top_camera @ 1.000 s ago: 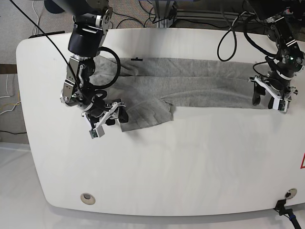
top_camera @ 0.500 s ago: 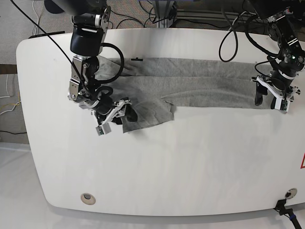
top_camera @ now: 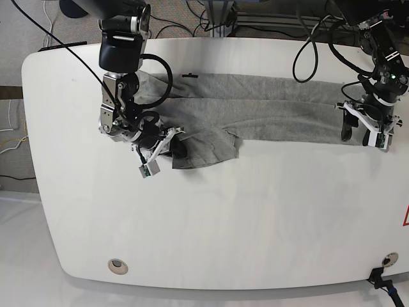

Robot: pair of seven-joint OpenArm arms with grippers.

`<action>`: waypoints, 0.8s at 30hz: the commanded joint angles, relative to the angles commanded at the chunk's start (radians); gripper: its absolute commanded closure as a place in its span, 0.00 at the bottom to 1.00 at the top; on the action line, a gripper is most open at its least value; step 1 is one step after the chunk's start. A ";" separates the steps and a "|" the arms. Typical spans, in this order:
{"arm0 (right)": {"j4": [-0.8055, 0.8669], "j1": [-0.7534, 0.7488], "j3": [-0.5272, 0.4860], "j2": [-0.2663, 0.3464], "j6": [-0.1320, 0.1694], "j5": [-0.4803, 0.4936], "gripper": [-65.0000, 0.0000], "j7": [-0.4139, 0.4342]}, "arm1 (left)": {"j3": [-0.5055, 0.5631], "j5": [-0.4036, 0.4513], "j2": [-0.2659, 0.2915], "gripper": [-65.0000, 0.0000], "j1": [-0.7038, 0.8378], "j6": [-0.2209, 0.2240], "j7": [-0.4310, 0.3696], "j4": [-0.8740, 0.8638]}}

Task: Fold the T-shirt properly
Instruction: 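Drag the folded shirt toward the robot with both grippers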

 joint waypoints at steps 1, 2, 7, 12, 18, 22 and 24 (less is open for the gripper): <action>0.028 -0.003 0.002 0.000 0.000 0.000 1.00 -0.003 | 0.000 0.000 0.000 0.46 0.000 0.000 0.000 -0.008; 0.061 -0.003 0.002 0.000 0.000 0.000 1.00 -0.023 | 0.000 0.000 0.000 0.46 0.000 0.000 -0.002 -0.018; 0.198 -0.003 0.060 -0.003 0.000 0.000 1.00 -0.130 | 0.000 0.000 0.000 0.46 0.003 0.000 -0.003 -0.034; 0.325 -0.009 0.061 -0.006 0.000 0.002 1.00 -0.244 | 0.000 -0.002 0.000 0.46 0.003 0.000 -0.003 -0.034; 0.491 -0.071 0.061 -0.023 0.000 0.002 1.00 -0.381 | 0.000 0.000 0.000 0.46 0.003 0.000 -0.003 -0.034; 0.577 -0.141 0.057 -0.029 0.000 0.003 1.00 -0.396 | 0.000 0.002 0.002 0.46 0.003 0.000 -0.003 -0.035; 0.594 -0.172 0.055 -0.037 0.000 0.006 1.00 -0.431 | 0.000 0.002 0.002 0.46 0.003 0.000 -0.003 -0.035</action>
